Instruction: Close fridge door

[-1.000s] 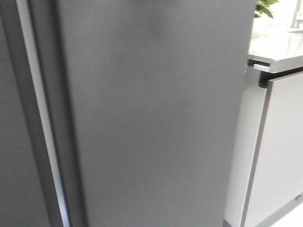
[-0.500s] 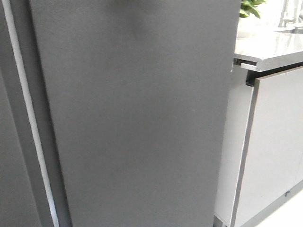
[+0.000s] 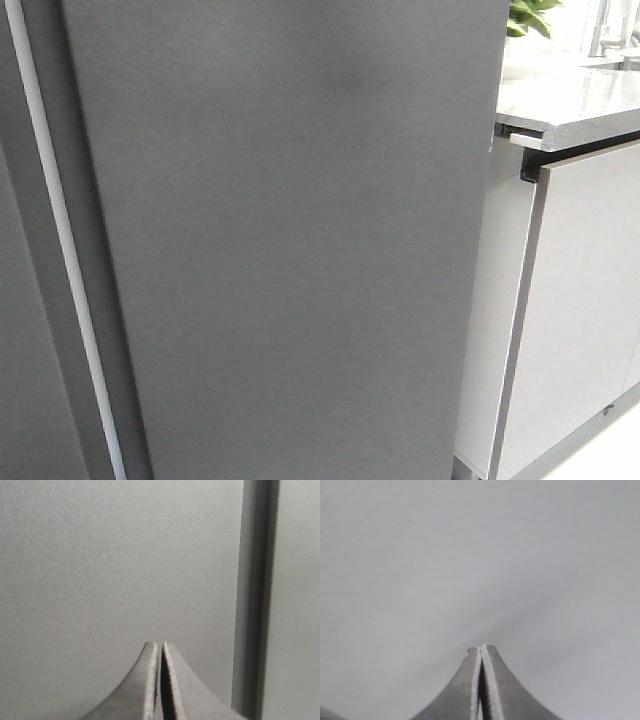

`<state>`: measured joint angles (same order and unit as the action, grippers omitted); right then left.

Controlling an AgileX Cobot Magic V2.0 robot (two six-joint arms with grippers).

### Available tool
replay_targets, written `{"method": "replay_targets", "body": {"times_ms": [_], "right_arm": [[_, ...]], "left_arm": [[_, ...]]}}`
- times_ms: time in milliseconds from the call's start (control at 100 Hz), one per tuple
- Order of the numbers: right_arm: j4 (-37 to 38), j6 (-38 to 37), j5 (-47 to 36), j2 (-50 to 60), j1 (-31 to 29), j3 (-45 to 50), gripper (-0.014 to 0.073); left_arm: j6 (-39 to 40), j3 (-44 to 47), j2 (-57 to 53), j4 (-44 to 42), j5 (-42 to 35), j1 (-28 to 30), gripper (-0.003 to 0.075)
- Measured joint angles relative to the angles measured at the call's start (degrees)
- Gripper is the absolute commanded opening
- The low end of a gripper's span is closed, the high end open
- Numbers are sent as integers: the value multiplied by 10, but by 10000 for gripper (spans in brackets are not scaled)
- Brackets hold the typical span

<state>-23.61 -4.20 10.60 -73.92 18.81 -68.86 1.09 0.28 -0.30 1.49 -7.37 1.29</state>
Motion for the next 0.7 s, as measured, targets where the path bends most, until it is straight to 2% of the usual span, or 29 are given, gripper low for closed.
{"method": "replay_targets", "body": {"times_ms": [140, 410, 580, 700], "right_arm": [[52, 0, 0, 106, -36, 104, -46], [87, 0, 0, 316, -120, 293, -46], [155, 0, -1, 445, -137, 410, -46], [177, 0, -16, 526, -139, 494, -46]], "left_arm": [[0, 0, 0, 0, 0, 0, -20], [0, 0, 0, 0, 0, 0, -20], [0, 0, 0, 0, 0, 0, -20], [0, 0, 0, 0, 0, 0, -20]]}}
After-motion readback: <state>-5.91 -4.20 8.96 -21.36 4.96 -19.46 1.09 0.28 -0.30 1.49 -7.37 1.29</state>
